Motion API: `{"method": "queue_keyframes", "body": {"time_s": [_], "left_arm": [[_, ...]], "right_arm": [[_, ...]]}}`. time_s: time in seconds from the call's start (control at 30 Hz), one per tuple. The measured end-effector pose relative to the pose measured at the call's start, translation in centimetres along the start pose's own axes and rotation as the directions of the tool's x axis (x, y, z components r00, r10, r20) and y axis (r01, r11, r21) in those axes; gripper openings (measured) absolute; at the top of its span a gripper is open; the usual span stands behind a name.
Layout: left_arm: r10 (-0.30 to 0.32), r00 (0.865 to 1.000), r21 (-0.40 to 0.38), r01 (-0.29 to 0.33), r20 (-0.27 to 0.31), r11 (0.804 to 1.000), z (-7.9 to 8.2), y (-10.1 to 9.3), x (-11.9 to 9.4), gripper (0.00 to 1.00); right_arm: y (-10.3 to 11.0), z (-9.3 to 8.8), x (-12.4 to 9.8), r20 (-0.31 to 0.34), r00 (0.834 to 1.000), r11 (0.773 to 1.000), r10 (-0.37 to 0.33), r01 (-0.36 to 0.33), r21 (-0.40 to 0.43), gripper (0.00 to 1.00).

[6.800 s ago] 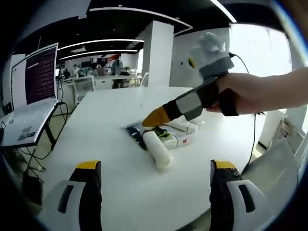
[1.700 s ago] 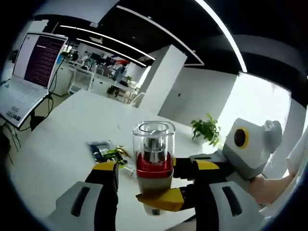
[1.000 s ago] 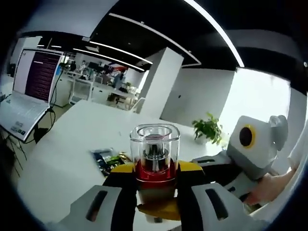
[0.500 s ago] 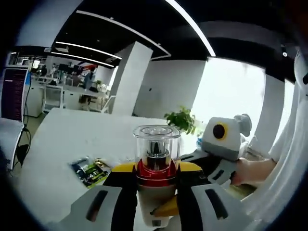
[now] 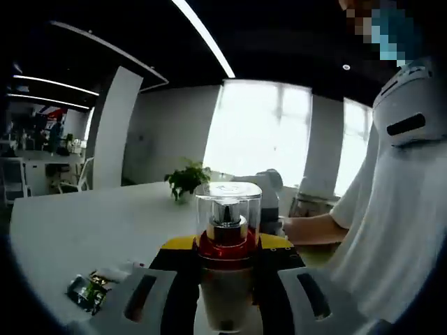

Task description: Arrange the skincare products in the storage area until every visible bottle or jar stands upright without overlapping.

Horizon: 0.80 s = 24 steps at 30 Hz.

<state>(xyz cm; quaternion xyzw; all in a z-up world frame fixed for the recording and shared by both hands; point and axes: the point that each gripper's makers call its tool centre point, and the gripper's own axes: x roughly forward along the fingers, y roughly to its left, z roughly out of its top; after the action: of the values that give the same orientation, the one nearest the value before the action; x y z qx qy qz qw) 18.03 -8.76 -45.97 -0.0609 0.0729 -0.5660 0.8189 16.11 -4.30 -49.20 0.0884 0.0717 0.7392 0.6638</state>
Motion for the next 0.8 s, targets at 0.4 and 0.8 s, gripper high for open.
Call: {"method": "queue_keyframes", "body": {"time_s": [0.4,0.8], "left_arm": [[-0.103,0.991,0.109,0.113,-0.088,0.988,-0.9,-1.2,2.2,0.25],[-0.091,0.973,0.115,0.118,-0.213,0.986,-4.9,-0.3,2.8,0.25]], "right_arm": [[0.2,-0.6,-1.5,-0.127,0.991,0.979,-0.038,0.012,-0.202,0.27],[-1.4,-4.4,-2.0,-0.212,0.974,0.977,-0.077,0.03,-0.213,0.27]]}}
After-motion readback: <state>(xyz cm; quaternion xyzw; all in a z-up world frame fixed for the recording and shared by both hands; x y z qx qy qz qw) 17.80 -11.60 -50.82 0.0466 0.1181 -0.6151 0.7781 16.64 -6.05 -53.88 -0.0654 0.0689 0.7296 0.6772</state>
